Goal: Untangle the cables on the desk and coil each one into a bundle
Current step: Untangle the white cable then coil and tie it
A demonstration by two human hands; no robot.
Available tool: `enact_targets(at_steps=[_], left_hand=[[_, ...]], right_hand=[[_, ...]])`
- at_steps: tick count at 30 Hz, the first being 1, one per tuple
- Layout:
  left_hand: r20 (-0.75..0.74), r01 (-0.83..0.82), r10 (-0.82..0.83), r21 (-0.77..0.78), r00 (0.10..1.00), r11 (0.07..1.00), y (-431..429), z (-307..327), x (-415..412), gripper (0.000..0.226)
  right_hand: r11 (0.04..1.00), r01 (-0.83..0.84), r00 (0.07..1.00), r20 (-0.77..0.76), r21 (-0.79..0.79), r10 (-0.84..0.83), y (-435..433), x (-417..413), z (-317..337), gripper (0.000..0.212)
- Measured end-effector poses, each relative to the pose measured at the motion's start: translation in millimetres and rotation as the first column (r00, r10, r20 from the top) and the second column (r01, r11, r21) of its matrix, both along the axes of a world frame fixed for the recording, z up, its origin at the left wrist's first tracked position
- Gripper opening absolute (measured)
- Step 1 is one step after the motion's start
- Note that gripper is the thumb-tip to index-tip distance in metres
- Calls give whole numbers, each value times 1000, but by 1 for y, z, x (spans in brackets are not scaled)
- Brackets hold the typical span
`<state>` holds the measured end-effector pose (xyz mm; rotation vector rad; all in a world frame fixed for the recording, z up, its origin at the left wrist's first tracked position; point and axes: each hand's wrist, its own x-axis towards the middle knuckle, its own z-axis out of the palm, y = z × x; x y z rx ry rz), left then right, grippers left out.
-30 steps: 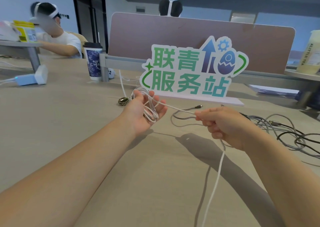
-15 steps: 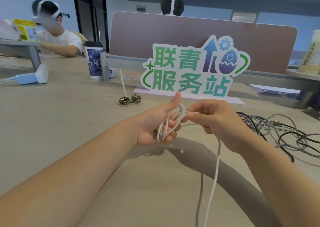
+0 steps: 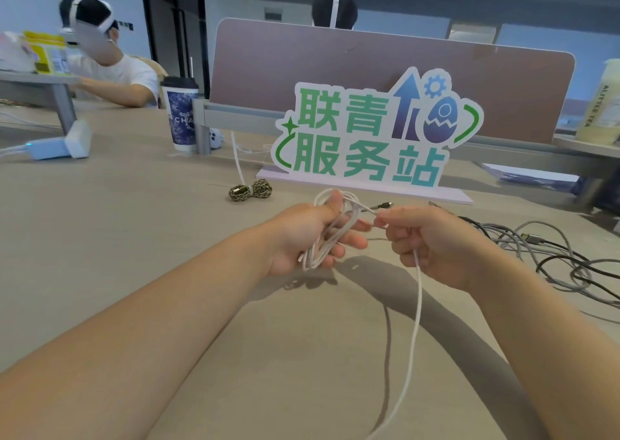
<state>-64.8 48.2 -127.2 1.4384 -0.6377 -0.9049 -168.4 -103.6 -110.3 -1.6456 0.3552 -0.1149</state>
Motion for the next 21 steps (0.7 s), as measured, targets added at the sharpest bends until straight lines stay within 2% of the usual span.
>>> enact_targets(at_steps=[5, 9, 11, 13, 15, 17, 18, 20, 21], left_hand=[[-223, -242, 197, -197, 955, 950, 0, 5, 4, 58], [-489, -397, 174, -401, 855, 825, 11, 12, 17, 56], [-586, -479, 147, -465, 797, 744, 17, 16, 24, 55], [-662, -562, 152, -465, 734, 684, 19, 16, 30, 52], [-696, -610, 207, -399, 688, 685, 19, 14, 35, 51], [-604, -600, 334, -310, 723, 738, 16, 10, 37, 51], [-495, -583, 412, -261, 765, 769, 14, 7, 38, 50], [-171, -537, 513, -145, 841, 831, 10, -1, 34, 47], [-2, -508, 510, -91, 860, 857, 9, -4, 29, 48]], right_hand=[[998, -3, 999, -33, 64, 5, -4, -1, -3, 8], [995, 62, 995, -87, 82, -55, -10, -2, -4, 14], [993, 122, 985, -123, -8, -122, -11, -2, -7, 21], [976, 161, 976, -124, -144, -179, -10, -1, -10, 29], [951, 171, 979, -66, -257, -194, -8, -2, -10, 31], [923, 182, 983, 43, -340, -178, -4, -1, -8, 26], [916, 186, 982, 103, -356, -159, -2, -1, -6, 23], [908, 174, 971, 219, -381, -94, 5, -2, -3, 15], [902, 162, 963, 265, -401, -55, 9, -3, -2, 12]])
